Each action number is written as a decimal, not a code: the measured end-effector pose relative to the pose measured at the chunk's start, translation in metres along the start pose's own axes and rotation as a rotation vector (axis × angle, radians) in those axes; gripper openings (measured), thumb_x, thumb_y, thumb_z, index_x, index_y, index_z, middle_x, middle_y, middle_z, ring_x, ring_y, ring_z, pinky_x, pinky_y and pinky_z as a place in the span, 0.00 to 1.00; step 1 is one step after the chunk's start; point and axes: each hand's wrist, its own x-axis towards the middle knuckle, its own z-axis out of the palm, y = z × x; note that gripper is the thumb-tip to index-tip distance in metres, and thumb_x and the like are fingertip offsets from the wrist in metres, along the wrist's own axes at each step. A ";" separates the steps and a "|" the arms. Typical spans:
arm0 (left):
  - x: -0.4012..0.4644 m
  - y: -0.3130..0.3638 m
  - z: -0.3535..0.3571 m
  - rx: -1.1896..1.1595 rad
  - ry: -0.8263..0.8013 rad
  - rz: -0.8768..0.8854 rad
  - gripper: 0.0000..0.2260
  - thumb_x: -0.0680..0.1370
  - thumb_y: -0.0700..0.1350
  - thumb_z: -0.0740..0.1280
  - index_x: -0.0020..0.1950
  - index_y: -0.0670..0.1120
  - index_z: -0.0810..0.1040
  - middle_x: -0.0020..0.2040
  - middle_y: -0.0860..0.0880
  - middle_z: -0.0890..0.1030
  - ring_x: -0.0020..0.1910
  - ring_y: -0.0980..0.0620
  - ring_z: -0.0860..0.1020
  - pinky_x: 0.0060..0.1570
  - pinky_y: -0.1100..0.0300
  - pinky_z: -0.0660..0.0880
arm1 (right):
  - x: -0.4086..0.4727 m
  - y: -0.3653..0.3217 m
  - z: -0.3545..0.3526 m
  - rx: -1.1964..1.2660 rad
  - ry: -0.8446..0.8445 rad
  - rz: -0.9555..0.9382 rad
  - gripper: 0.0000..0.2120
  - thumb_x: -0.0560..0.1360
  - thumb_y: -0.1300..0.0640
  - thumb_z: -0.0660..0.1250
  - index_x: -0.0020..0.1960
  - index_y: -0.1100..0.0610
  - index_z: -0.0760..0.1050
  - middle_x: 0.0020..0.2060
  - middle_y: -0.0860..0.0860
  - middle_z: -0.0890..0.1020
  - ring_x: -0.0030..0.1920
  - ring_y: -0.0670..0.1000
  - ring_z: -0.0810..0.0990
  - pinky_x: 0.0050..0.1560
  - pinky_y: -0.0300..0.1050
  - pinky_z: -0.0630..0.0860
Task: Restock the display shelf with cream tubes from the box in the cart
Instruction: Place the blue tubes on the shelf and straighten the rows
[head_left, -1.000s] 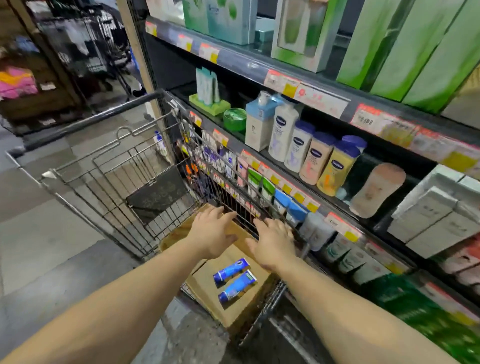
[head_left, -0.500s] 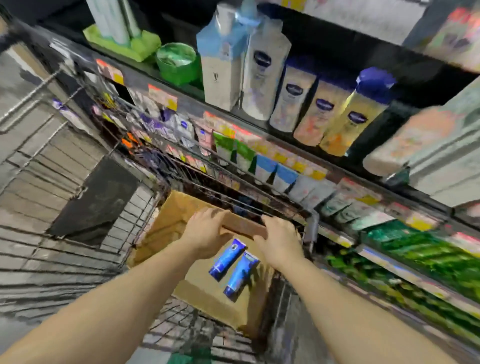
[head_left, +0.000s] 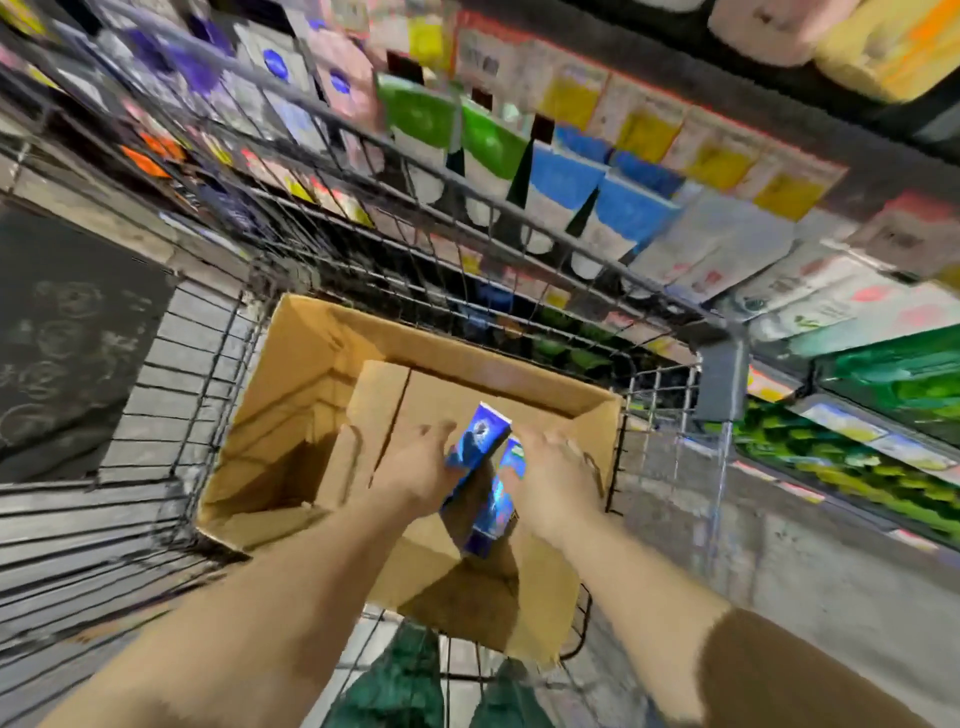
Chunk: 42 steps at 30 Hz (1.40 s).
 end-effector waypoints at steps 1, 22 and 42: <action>0.006 -0.001 0.008 -0.047 -0.019 -0.020 0.27 0.76 0.51 0.67 0.74 0.48 0.64 0.67 0.43 0.72 0.64 0.43 0.72 0.60 0.55 0.70 | 0.005 0.002 0.005 -0.008 0.002 -0.002 0.26 0.78 0.48 0.62 0.74 0.48 0.60 0.67 0.52 0.70 0.69 0.55 0.65 0.67 0.51 0.64; -0.036 0.020 -0.005 -0.844 0.014 0.104 0.25 0.68 0.37 0.78 0.60 0.46 0.72 0.47 0.49 0.78 0.40 0.60 0.80 0.37 0.66 0.78 | 0.012 -0.007 -0.003 0.842 -0.203 0.120 0.18 0.72 0.50 0.73 0.59 0.53 0.74 0.53 0.52 0.82 0.49 0.51 0.82 0.50 0.48 0.81; -0.021 0.004 0.075 -0.353 -0.171 -0.260 0.29 0.68 0.50 0.78 0.63 0.47 0.69 0.50 0.50 0.76 0.51 0.48 0.77 0.56 0.54 0.75 | 0.031 0.026 -0.025 0.936 -0.087 0.130 0.11 0.76 0.53 0.70 0.54 0.51 0.70 0.55 0.52 0.79 0.54 0.53 0.80 0.56 0.56 0.79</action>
